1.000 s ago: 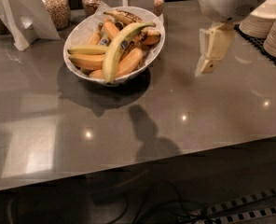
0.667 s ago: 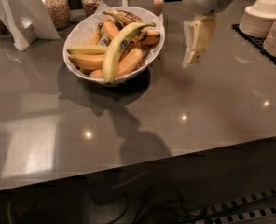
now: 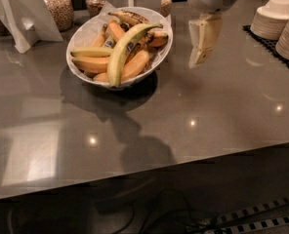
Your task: Pick banana from white bowl
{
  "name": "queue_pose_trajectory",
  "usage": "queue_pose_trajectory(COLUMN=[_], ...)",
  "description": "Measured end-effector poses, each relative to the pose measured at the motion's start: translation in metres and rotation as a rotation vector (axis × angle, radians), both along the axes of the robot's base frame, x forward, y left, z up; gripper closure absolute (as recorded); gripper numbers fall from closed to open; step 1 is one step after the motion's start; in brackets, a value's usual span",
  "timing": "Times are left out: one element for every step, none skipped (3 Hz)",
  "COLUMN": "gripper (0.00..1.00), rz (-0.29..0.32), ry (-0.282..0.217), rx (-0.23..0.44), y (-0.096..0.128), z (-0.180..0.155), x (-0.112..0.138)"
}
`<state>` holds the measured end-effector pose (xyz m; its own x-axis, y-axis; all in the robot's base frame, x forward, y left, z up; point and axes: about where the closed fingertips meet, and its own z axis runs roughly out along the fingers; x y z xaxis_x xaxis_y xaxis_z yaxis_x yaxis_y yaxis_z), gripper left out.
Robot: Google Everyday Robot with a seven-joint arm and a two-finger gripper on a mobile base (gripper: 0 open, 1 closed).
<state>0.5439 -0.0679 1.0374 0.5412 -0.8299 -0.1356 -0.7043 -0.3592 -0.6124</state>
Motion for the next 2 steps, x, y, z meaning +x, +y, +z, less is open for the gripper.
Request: queue_pose_trajectory(gripper=[0.0,0.0], rz=[0.074,0.145], ry=[-0.033,-0.044], rx=[-0.018,-0.029], y=[0.017,0.037], z=[0.002,-0.002], x=[0.015,0.032])
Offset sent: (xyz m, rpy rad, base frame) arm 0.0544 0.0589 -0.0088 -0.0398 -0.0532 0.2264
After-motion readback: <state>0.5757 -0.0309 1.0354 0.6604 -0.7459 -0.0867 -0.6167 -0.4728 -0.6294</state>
